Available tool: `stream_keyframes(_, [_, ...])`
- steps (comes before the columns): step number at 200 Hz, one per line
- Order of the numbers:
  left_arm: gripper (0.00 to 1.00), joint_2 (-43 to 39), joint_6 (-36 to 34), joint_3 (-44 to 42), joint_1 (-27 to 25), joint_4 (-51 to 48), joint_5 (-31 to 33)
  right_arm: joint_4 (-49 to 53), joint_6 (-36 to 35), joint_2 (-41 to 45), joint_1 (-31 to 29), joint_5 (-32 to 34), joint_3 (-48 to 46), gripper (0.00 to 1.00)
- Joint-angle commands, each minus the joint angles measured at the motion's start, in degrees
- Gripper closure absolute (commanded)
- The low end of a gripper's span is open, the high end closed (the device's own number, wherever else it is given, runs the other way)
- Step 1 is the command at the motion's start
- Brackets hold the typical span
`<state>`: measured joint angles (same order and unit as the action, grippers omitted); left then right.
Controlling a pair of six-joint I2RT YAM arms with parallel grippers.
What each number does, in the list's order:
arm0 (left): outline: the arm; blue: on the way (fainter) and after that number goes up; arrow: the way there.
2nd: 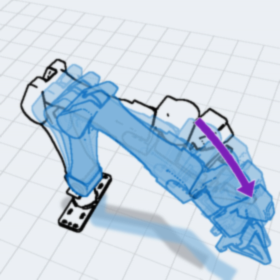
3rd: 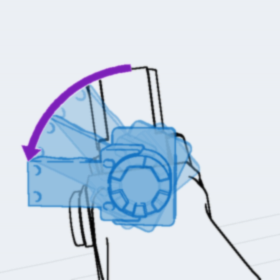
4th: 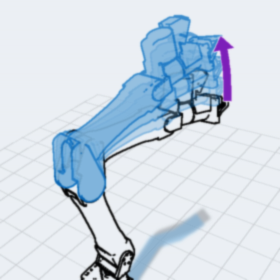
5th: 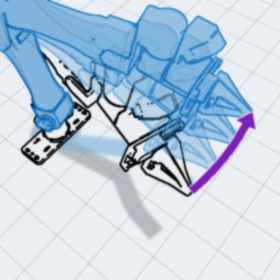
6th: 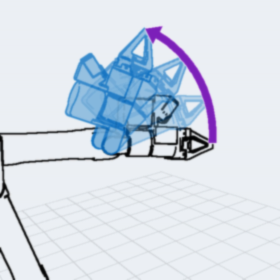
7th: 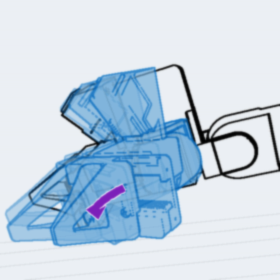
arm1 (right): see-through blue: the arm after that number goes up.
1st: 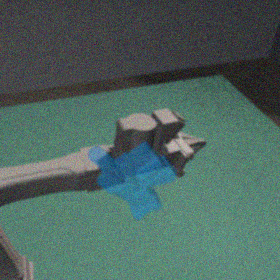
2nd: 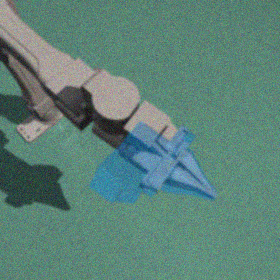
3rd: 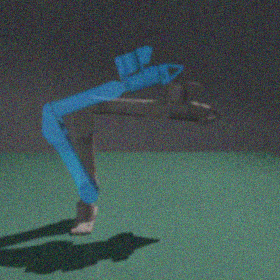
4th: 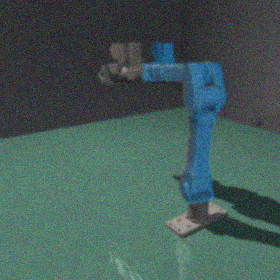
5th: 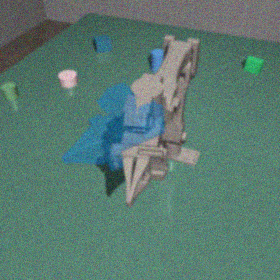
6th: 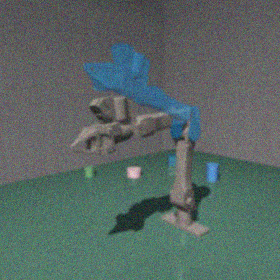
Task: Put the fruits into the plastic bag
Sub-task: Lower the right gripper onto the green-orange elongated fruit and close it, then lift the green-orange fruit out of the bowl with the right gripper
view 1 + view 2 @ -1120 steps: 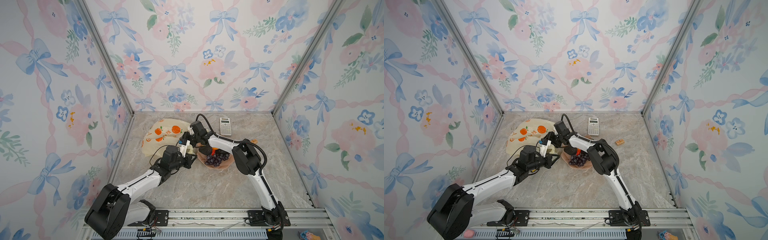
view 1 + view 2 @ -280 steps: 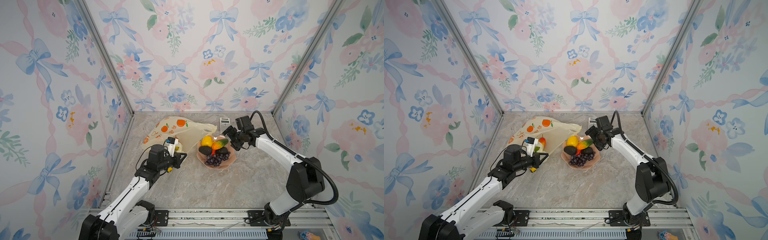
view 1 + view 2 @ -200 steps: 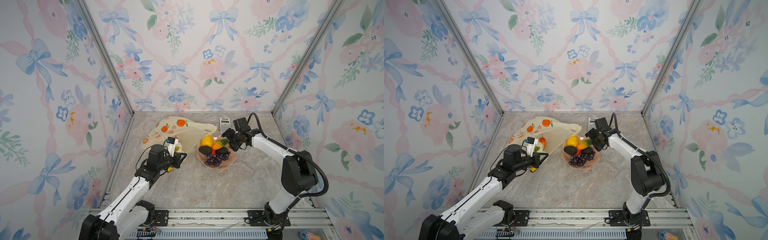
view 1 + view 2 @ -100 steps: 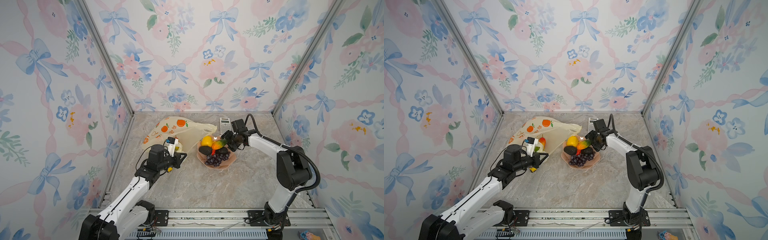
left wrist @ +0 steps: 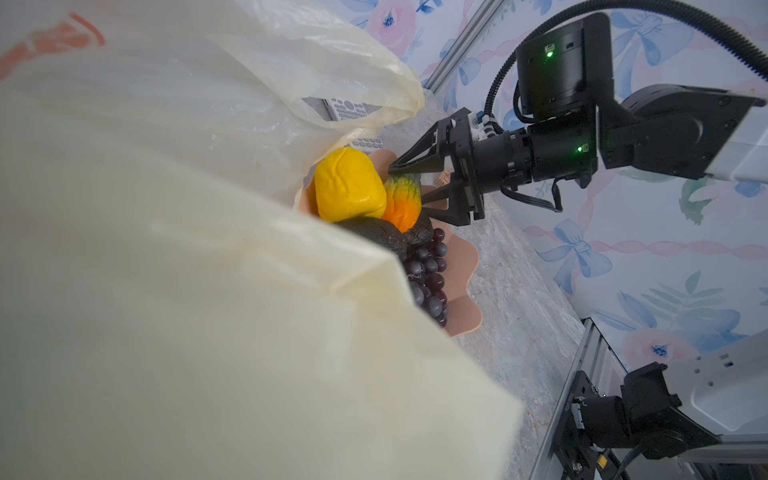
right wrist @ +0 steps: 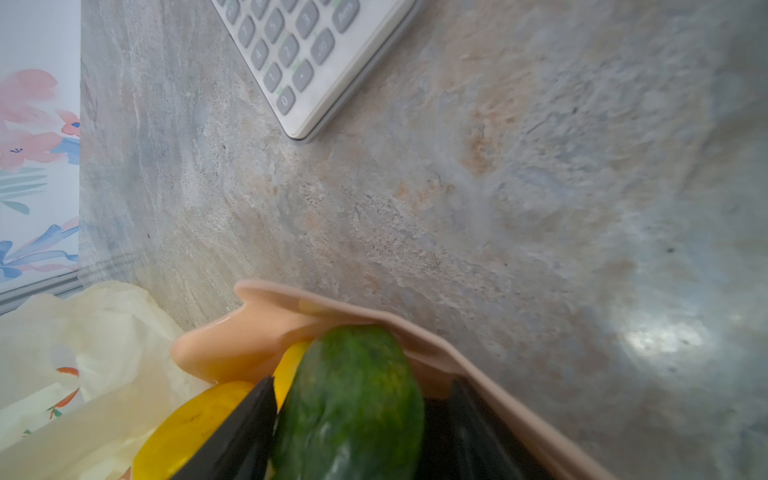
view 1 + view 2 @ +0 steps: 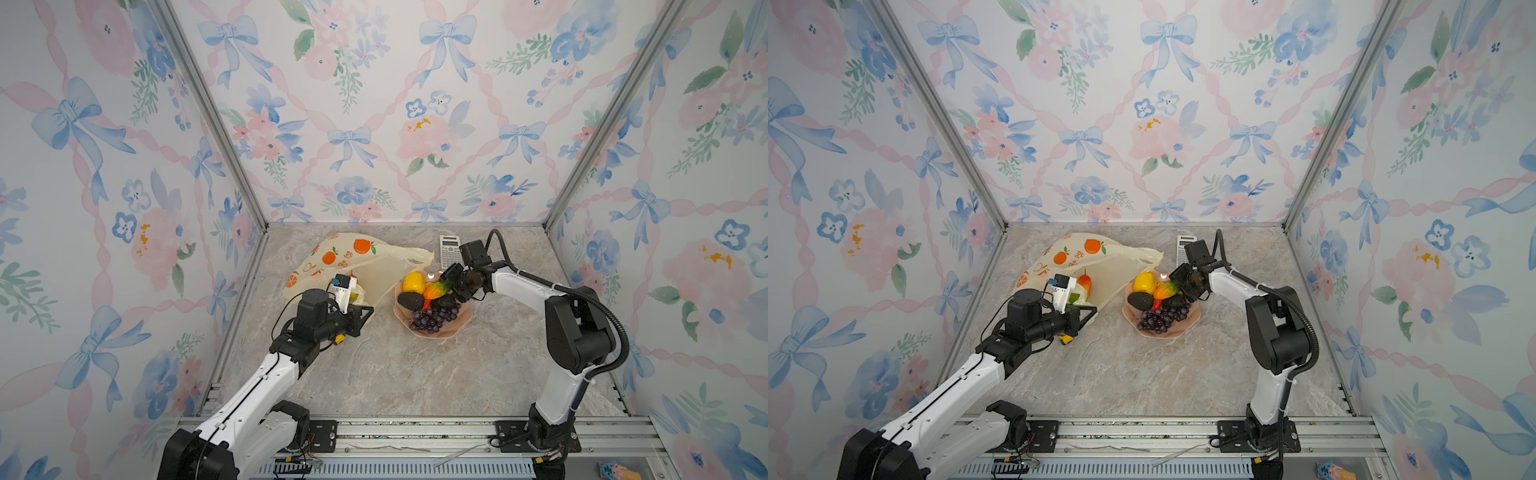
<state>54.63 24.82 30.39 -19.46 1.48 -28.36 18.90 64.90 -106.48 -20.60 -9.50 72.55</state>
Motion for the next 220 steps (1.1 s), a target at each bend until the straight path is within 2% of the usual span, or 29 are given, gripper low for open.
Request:
stream_keyframes(1, [1.0, 0.06, -1.09, 0.67, 0.35, -0.8, 0.41, -0.78, -0.83, -1.23, 1.01, -0.23, 0.13, 0.36])
stream_keyframes(62, [1.0, -0.17, -1.09, 0.67, 0.3, -0.85, 0.41, -1.49, -0.74, -0.58, 1.1, -0.18, -0.3, 0.58])
stream_keyframes(91, [1.0, -0.32, -1.1, 0.69, 0.37, -0.86, 0.33, -1.58, -0.66, 0.3, 1.27, -0.19, -0.57, 0.66])
stream_keyframes(191, [1.0, -0.51, -1.0, 0.68, 0.25, -0.85, 0.06, 0.22, -0.57, 11.37, 1.91, 0.09, -3.15, 0.68])
stream_keyframes(220, [1.0, -0.55, -0.93, 0.66, 0.24, -0.79, -0.11, 1.32, -0.51, 18.41, 1.81, 0.57, -5.03, 0.68])
